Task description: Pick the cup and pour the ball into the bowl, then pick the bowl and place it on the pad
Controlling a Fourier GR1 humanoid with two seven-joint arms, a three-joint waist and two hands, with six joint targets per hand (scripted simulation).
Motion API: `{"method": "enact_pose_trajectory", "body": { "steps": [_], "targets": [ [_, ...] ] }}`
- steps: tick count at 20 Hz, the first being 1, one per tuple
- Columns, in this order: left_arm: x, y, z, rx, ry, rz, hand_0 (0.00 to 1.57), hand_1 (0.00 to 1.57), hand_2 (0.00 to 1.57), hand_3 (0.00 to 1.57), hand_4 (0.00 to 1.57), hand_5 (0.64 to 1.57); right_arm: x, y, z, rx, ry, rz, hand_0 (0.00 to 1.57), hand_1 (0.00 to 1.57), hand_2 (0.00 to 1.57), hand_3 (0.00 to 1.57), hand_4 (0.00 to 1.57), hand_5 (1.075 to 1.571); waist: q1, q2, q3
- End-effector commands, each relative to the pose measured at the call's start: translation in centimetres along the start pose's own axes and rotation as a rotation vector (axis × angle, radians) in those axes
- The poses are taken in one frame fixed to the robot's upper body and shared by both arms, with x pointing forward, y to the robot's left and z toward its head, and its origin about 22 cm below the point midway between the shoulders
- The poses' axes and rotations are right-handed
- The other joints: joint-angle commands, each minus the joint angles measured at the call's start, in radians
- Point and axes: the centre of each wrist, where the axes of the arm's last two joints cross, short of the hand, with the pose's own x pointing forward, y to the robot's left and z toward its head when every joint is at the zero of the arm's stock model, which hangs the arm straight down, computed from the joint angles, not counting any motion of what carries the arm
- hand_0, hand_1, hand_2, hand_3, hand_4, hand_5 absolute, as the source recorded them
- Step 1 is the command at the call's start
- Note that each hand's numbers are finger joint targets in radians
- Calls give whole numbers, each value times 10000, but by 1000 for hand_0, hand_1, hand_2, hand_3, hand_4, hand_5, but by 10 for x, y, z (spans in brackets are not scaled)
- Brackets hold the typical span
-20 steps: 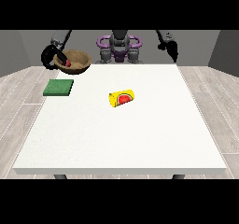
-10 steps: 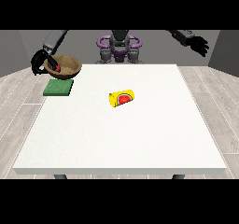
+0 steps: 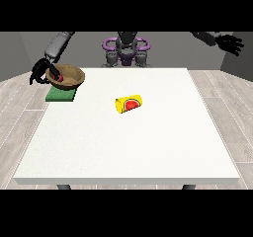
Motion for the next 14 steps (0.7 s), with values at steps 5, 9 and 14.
{"method": "enact_pose_trajectory", "body": {
  "steps": [5, 9, 14],
  "targets": [
    [9, 4, -5, -87, -473, -20, 0, 0, 0, 0, 1179, 1552, 4, -38, -11, -1436, 516, -6, 1087, 1087, 1226, 1164, 0, 1523, 265, 582, 5],
    [17, 6, -2, -441, -830, 48, 0, 0, 0, 0, 1179, 1552, -8, -45, -10, -1024, 737, -578, 316, 316, 484, 730, 0, 1495, 616, 783, 13],
    [23, -31, -16, -1221, 15, 83, 0, 0, 0, 0, 1078, 1567, -3, -46, -13, -638, 929, -443, 0, 0, 0, 119, 0, 1369, 431, -125, 25]
  ]
}}
